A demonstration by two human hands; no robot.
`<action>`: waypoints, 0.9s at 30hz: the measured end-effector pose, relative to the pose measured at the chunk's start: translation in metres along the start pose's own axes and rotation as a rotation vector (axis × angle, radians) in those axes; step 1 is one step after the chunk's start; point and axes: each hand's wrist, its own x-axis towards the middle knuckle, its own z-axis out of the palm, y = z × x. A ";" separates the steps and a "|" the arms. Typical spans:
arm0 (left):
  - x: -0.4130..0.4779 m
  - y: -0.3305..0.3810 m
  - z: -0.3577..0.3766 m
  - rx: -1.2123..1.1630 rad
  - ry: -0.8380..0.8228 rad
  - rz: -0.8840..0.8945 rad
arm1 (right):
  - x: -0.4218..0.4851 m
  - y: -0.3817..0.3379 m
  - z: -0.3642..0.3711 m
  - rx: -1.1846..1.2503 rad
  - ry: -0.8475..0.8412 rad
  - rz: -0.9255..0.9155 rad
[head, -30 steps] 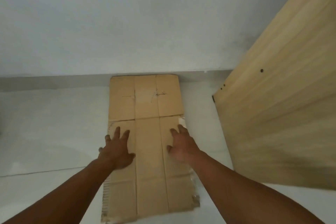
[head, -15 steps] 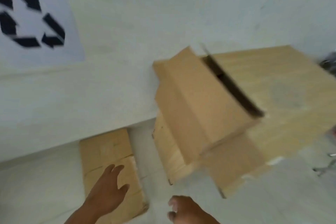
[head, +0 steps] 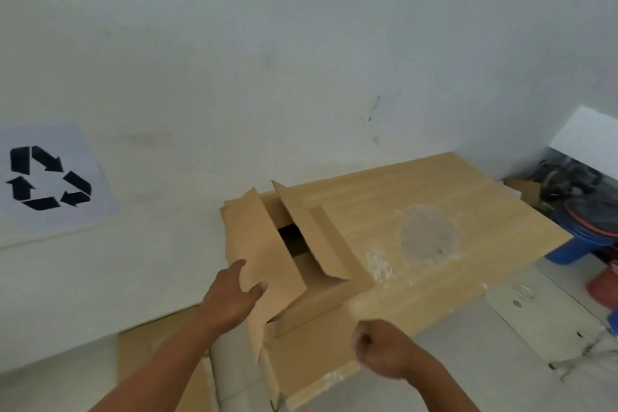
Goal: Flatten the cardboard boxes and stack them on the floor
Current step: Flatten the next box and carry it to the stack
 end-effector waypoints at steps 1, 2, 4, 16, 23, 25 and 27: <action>0.004 0.011 0.008 -0.018 0.045 -0.022 | 0.015 0.003 -0.018 0.050 0.095 -0.050; 0.008 0.020 0.015 -0.032 0.085 -0.054 | 0.025 -0.005 -0.036 0.103 0.177 -0.098; 0.016 0.034 0.030 -0.072 0.136 -0.134 | 0.040 -0.015 -0.059 0.191 0.333 -0.186; 0.038 0.056 0.070 -0.161 0.157 -0.368 | 0.119 -0.035 -0.053 0.129 0.221 -0.181; 0.062 0.060 0.053 -0.280 0.018 -0.298 | 0.120 -0.034 -0.088 0.252 0.132 -0.147; 0.068 0.062 0.045 -0.299 -0.025 -0.264 | 0.120 -0.028 -0.107 0.325 0.152 -0.101; 0.073 0.063 0.038 -0.314 -0.057 -0.249 | 0.119 -0.021 -0.122 0.396 0.166 -0.049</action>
